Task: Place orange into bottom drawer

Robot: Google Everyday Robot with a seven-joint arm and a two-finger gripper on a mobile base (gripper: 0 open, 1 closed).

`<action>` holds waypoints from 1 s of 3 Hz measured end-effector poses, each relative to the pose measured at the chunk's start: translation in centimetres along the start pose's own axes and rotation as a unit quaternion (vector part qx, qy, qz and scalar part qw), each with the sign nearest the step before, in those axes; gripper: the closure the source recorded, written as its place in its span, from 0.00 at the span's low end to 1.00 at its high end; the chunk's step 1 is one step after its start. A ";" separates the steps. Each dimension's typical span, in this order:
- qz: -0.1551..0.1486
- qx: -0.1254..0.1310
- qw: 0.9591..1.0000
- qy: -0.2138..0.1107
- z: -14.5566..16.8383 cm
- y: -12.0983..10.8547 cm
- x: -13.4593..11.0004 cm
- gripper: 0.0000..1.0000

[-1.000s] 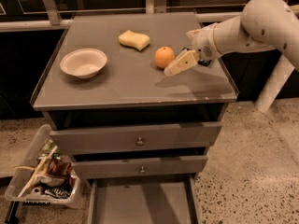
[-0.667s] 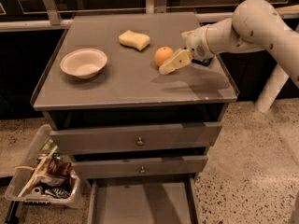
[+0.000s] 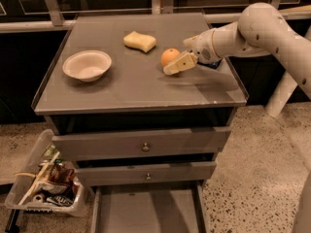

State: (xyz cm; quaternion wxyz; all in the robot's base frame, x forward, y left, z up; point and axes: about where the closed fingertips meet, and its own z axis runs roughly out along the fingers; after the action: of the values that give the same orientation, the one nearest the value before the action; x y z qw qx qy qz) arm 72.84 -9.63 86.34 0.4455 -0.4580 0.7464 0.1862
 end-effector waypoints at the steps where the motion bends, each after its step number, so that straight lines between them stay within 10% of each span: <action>1: 0.000 0.000 1.000 0.000 0.0 0.0 0.0 0.41; 3: 0.000 0.000 1.000 0.000 0.0 0.0 0.0 0.88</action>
Offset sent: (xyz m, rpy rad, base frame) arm 0.0000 0.0000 0.0000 0.0000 0.0000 0.0000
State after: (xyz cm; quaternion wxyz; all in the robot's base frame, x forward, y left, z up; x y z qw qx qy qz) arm 72.84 -9.62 86.33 0.4455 -0.4581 0.7463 0.1863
